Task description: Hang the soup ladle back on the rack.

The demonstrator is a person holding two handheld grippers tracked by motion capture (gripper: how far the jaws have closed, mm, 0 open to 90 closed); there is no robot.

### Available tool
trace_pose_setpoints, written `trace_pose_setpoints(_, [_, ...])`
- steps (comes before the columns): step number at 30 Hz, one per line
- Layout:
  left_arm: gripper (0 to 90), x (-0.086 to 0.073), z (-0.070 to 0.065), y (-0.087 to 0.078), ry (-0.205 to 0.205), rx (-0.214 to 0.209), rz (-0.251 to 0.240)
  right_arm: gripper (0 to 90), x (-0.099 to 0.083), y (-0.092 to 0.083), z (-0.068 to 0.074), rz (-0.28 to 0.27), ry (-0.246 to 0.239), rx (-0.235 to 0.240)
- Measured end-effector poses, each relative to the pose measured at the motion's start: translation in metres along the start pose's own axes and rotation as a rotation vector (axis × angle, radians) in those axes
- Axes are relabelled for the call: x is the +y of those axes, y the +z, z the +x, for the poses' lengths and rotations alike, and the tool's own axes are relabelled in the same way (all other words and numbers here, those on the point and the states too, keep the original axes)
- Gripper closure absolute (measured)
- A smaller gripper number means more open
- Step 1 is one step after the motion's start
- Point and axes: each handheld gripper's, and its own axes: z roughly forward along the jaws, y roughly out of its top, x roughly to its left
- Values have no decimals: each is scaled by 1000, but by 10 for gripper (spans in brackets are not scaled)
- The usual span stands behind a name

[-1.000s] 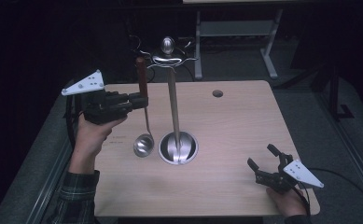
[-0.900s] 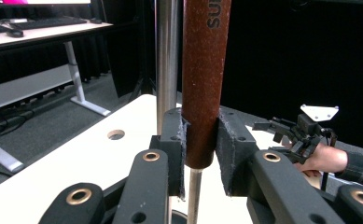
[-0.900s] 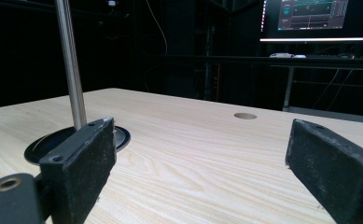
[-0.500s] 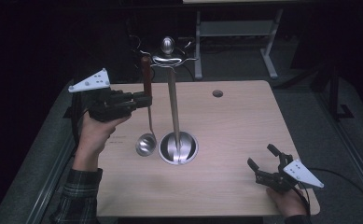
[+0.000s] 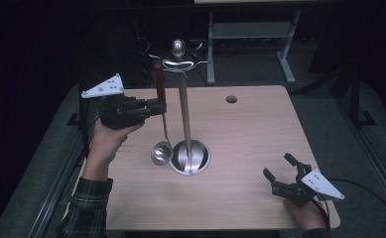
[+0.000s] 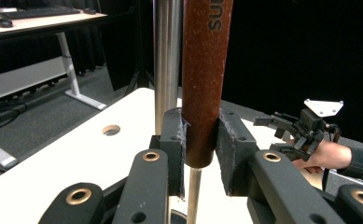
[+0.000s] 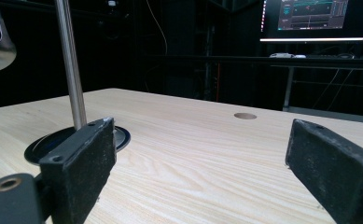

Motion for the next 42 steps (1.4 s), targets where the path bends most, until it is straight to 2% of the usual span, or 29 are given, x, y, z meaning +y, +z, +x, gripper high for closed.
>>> trace_pose_setpoints(9, [723, -2, -1, -6, -4, -11, -1, 79, 0, 0, 0, -1, 0, 5])
trace_pose_setpoints(23, [654, -6, 1, -26, -2, 29, 22, 79, 0, 0, 0, 0, -4, 1])
trace_pose_setpoints(31, [539, -20, -2, -35, -1, 54, 74, 79, 0, 0, 0, 1, -2, 1])
trace_pose_setpoints(34, [498, -32, -4, -40, 3, 91, 96, 79, 0, 0, 0, 1, -2, 1])
trace_pose_setpoints(38, [439, -41, -4, -43, 15, 111, 115, 80, 0, 0, 0, 0, -2, 1])
trace_pose_setpoints(39, [424, -48, -4, -44, 23, 135, 131, 80, 0, 0, 0, 1, -2, 1])
trace_pose_setpoints(42, [396, -56, -5, -45, 25, 148, 152, 79, 0, 0, 0, 0, -3, 1])
